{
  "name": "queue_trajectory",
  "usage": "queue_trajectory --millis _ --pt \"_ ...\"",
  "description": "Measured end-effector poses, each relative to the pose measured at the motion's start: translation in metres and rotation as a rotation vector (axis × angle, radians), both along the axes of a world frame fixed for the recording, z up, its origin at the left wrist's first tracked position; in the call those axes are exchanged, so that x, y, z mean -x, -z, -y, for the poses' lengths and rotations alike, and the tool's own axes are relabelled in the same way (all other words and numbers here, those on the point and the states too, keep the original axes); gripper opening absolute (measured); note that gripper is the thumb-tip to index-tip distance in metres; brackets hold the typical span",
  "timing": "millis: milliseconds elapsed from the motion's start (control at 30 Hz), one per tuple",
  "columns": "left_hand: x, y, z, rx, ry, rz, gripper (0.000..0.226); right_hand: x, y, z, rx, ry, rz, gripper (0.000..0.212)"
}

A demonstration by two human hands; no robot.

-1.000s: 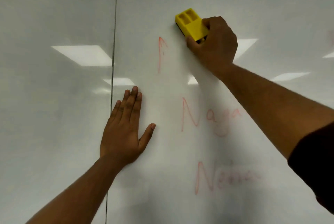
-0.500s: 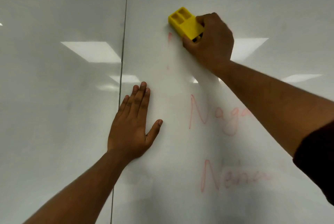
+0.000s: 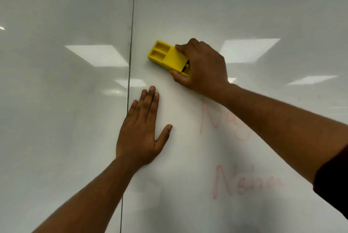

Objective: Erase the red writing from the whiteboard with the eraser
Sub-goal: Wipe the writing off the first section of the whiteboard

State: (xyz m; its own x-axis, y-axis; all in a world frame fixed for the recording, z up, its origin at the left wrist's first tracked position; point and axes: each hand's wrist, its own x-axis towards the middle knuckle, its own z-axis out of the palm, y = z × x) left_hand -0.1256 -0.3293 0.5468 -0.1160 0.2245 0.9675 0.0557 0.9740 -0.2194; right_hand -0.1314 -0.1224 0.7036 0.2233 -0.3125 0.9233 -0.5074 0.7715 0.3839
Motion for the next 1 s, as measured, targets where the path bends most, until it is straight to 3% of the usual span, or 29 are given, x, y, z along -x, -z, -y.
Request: queue_trajectory --millis 200,333,433,600,833,1000 --pt "0.002 0.001 0.001 -0.001 0.011 -0.022 0.084 0.002 -0.02 -0.014 0.322 -0.046 0.046 0.063" --pt "0.002 0.001 0.001 0.002 0.011 -0.006 0.084 0.006 0.032 -0.013 0.14 -0.069 -0.007 0.064" --pt "0.0 0.001 0.001 0.0 0.002 0.006 0.084 0.005 0.033 -0.031 0.114 -0.046 0.013 0.065" --pt "0.002 0.002 0.001 0.005 0.027 -0.002 0.083 0.005 0.001 -0.072 0.507 -0.137 0.113 0.063" --pt "-0.002 0.002 -0.002 -0.014 0.01 0.019 0.083 0.0 0.074 -0.061 0.127 -0.043 0.128 0.063" --pt "-0.002 0.047 -0.008 -0.078 0.054 0.04 0.082 -0.003 0.056 -0.081 0.432 -0.196 0.231 0.061"
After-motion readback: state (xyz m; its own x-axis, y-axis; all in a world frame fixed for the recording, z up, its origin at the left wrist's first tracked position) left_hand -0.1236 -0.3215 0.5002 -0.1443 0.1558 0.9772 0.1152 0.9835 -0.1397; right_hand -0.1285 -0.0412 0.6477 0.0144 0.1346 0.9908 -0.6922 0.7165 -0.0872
